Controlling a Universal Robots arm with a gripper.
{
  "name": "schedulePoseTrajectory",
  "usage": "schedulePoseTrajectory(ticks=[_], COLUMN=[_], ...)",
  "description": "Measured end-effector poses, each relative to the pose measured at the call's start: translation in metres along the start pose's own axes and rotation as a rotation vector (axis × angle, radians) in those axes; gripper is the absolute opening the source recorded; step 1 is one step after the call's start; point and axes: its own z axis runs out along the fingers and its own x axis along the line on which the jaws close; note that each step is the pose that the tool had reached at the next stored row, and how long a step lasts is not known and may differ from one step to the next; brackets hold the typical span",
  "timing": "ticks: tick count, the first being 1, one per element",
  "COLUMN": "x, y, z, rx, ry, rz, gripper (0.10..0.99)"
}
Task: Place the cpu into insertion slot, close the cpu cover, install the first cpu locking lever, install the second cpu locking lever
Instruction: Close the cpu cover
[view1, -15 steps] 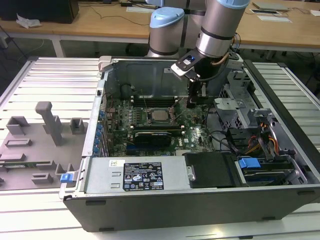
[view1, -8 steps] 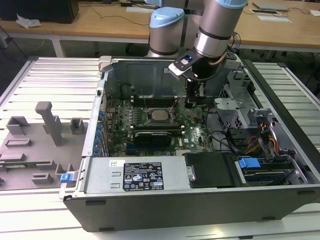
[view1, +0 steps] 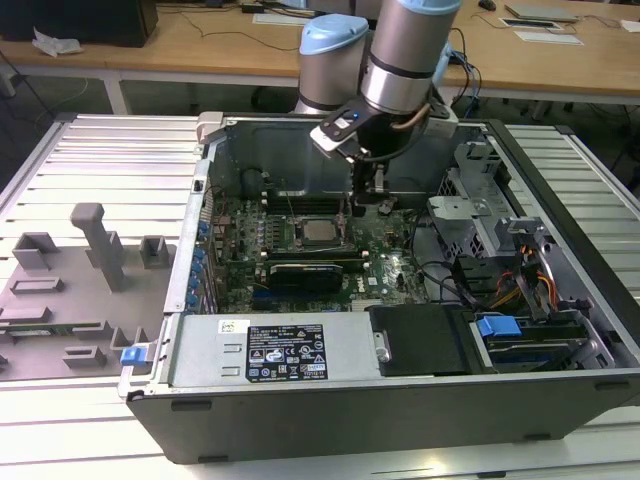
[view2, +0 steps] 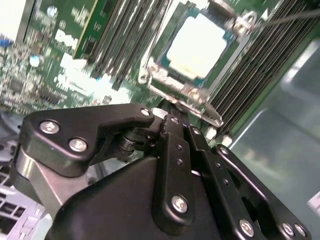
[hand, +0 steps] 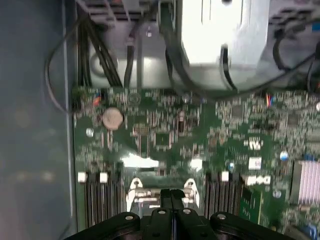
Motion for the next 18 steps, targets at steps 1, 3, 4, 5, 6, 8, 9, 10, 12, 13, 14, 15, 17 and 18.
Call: schedulePoseTrajectory(ticks=[1,3,4,5,6,8,9,10,12,13,14,15,17,18], x=[0.0001,0.0001,0.0001,0.0001,0.0001,0.0002,0.0002,0.0002,0.0003,0.0003,0.0003,0.0002,0.0003,0.0003], y=[-0.0049,-0.0098,-0.0118,-0.0129,-0.0136,-0.0175,-0.0193,-0.0214,-0.0263,-0.0283,-0.0301,-0.0316,-0.0354,-0.0369], z=[0.0005,0.001,0.0012,0.0012,0.0013,0.0022,0.0026,0.0031,0.0042,0.0047,0.0056,0.0066,0.0088,0.0095], rx=[-0.001,-0.002,-0.003,-0.005,-0.007,-0.029,-0.037,-0.045,-0.061,-0.068,-0.077,-0.084,-0.099,-0.104], ry=[0.0001,0.0,0.0,-0.0001,-0.0001,0.0,0.0,0.0005,0.0028,0.0033,0.0032,0.0029,0.0028,0.0028], rz=[0.0,0.0,0.0,0.0,0.0,0.0,0.001,0.001,0.001,0.0,0.0,-0.002,-0.004,-0.005], gripper=[0.106,0.106,0.106,0.106,0.106,0.106,0.106,0.106,0.106,0.106,0.106,0.106,0.106,0.106])
